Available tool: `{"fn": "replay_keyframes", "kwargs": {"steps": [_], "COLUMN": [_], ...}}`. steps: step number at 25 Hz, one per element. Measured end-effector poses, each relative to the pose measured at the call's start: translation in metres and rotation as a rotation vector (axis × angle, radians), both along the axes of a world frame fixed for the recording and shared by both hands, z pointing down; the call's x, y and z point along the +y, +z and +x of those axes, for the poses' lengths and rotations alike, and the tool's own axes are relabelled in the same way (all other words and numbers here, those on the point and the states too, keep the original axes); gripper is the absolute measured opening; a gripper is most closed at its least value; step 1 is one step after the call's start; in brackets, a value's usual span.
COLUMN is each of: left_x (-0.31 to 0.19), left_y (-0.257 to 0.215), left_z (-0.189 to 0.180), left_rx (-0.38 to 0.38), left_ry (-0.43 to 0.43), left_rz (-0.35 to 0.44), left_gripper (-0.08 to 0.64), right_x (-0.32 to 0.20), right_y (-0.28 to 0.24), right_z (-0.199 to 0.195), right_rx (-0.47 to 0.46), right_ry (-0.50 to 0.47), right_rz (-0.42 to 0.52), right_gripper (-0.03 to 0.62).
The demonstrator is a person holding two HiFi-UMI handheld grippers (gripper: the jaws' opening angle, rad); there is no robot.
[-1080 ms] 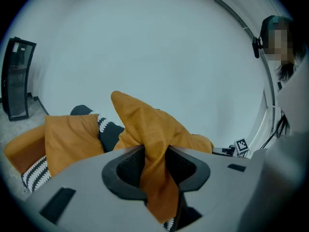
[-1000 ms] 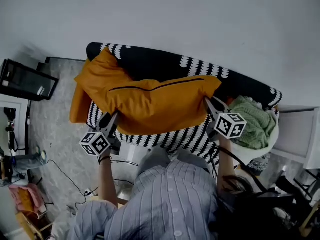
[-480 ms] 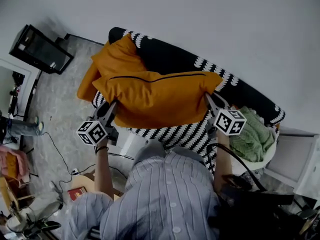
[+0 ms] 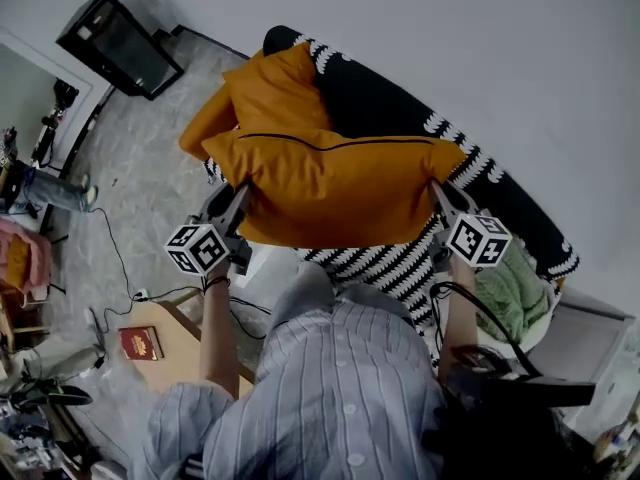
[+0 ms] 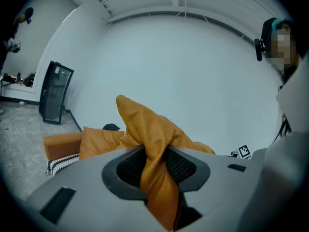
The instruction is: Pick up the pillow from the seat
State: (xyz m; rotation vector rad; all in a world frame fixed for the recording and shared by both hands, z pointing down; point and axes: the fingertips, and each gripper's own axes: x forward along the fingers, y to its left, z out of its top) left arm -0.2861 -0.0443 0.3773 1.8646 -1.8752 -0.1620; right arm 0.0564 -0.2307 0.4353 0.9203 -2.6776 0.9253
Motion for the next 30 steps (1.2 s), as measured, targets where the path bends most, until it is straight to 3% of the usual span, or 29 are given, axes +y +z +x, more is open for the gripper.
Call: {"fn": "replay_keyframes", "kwargs": {"steps": [16, 24, 30], "left_x": [0.113, 0.187, 0.238], "left_y": [0.003, 0.007, 0.002], "left_z": [-0.049, -0.074, -0.088], "left_rx": [0.057, 0.080, 0.088], "left_ry": [-0.241, -0.302, -0.284], "left_rz": [0.012, 0.027, 0.041], "left_gripper": [0.140, 0.139, 0.138], "right_x": [0.039, 0.096, 0.151], "right_y": [-0.006, -0.008, -0.017], "right_z": [-0.098, -0.135, -0.146], "right_rx": [0.011, 0.031, 0.041], "right_ry": [-0.219, -0.262, -0.245], "right_rz": [0.003, 0.016, 0.020], "right_gripper": [0.074, 0.074, 0.074]}}
